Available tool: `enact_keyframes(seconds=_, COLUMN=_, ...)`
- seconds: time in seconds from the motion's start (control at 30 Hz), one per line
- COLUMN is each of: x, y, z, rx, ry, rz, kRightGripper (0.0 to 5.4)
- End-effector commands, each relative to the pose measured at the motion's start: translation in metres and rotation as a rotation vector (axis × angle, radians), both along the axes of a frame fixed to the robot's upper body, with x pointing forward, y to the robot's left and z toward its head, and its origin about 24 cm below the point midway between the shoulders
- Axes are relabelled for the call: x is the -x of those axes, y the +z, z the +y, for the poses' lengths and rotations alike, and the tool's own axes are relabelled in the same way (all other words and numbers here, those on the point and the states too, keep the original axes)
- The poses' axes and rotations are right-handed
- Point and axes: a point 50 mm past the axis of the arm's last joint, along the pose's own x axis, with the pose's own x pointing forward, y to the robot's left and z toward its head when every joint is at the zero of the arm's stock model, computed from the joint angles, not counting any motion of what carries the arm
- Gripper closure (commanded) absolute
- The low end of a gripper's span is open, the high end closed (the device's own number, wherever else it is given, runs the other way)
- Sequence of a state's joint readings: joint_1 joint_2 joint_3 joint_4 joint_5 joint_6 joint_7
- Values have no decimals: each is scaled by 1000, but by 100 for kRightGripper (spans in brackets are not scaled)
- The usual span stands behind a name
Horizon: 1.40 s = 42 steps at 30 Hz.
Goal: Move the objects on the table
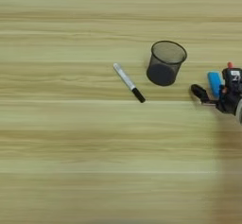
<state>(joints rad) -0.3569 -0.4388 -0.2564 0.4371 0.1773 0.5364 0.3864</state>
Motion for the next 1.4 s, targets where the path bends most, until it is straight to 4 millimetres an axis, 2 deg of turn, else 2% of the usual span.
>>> enact_keyframes(seconds=0.03, x=-15, y=29, z=-7, rx=20, ry=6, rz=-90, kRightGripper=5)
enact_keyframes(seconds=0.1, x=-15, y=28, z=-9, rx=10, ry=5, rz=-84, kRightGripper=5)
enact_keyframes(seconds=0.2, x=-16, y=27, z=-10, rx=9, ry=2, rz=-81, kRightGripper=35)
enact_keyframes(seconds=0.73, x=-16, y=26, z=-10, rx=13, ry=15, rz=-87, kRightGripper=236)
enact_keyframes(seconds=1.07, x=-16, y=26, z=-9, rx=11, ry=21, rz=-88, kRightGripper=332)
enact_keyframes(seconds=1.23, x=-19, y=26, z=-2, rx=5, ry=46, rz=-92, kRightGripper=389)
enact_keyframes(seconds=1.4, x=-21, y=26, z=4, rx=2, ry=65, rz=-93, kRightGripper=399)
